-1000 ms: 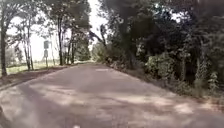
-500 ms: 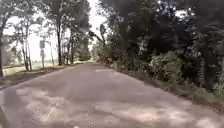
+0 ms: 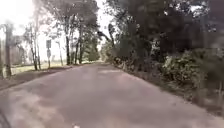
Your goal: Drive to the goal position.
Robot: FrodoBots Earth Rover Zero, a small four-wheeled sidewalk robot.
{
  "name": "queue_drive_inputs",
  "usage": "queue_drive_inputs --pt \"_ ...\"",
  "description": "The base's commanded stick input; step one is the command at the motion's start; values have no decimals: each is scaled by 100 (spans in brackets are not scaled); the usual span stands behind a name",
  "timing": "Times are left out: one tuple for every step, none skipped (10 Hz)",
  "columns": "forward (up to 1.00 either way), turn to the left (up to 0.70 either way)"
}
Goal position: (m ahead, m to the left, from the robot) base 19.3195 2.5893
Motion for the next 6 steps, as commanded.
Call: queue_drive_inputs --pt "100 -4" --pt "100 -4" --pt "100 -4" --pt "100 -4" --pt "100 -4" --pt "100 -4"
